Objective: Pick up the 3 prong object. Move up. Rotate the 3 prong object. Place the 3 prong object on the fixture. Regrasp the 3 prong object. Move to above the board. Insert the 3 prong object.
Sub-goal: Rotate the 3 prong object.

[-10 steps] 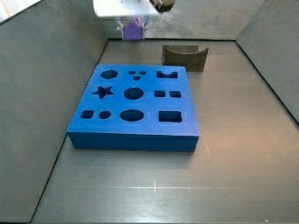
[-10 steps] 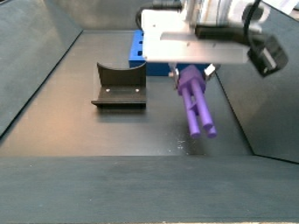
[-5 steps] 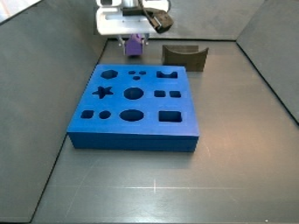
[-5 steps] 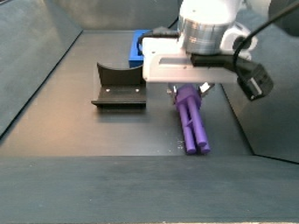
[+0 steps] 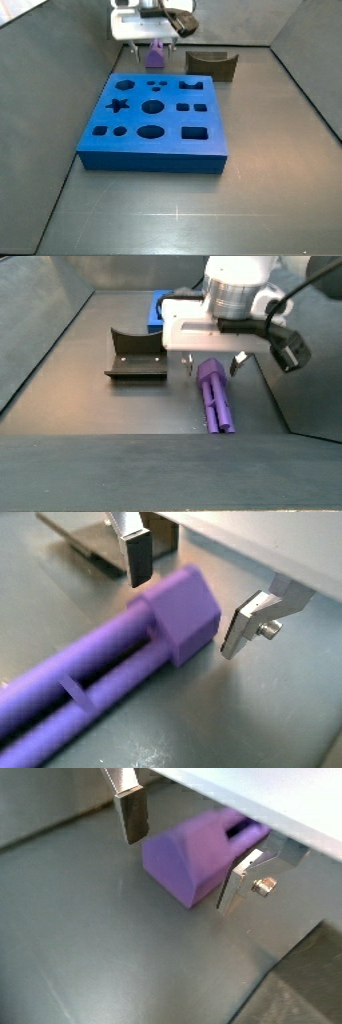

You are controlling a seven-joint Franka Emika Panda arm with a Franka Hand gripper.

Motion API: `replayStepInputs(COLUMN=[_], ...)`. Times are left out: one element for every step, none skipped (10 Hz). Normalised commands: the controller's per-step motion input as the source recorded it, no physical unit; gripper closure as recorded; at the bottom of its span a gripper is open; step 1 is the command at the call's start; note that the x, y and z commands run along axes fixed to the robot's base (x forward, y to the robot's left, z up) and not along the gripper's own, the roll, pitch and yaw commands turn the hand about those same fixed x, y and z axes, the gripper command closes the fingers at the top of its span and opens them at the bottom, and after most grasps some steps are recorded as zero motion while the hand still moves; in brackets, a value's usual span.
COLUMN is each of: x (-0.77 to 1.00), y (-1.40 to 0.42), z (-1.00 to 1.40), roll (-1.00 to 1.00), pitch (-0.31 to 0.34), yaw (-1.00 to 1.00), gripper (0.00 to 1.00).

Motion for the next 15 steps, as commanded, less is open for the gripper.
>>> replayStepInputs(x=[-0.01, -0.01, -0.02, -0.02, -0.03, -0.03, -0.03, 0.0, 0.0, 0.01, 0.04, 0.03, 0.03, 0.02, 0.02], y=[0.0, 0.0, -0.01, -0.01, -0.01, -0.01, -0.01, 0.0, 0.0, 0.0, 0.01, 0.01, 0.01, 0.0, 0.0], z=[1.0, 1.0, 1.0, 1.0, 1.0, 0.85, 0.65, 0.0, -0.15, -0.26, -0.18, -0.1, -0.06, -0.06, -0.06], roll=[-0.03, -0.05, -0.06, -0.07, -0.08, -0.09, -0.1, 0.0, 0.0, 0.0, 0.0, 0.0, 0.0, 0.0, 0.0], pitch=[0.045, 0.053, 0.049, 0.039, 0.04, 0.035, 0.027, 0.0, 0.0, 0.0, -0.001, -0.001, -0.001, -0.001, -0.001], yaw=[0.01, 0.01, 0.01, 0.01, 0.01, 0.01, 0.02, 1.0, 1.0, 1.0, 1.0, 1.0, 1.0, 1.0, 1.0], gripper=[0.0, 0.0, 0.0, 0.0, 0.0, 0.0, 0.0, 0.0, 0.0, 0.0, 0.0, 0.0, 0.0, 0.0, 0.0])
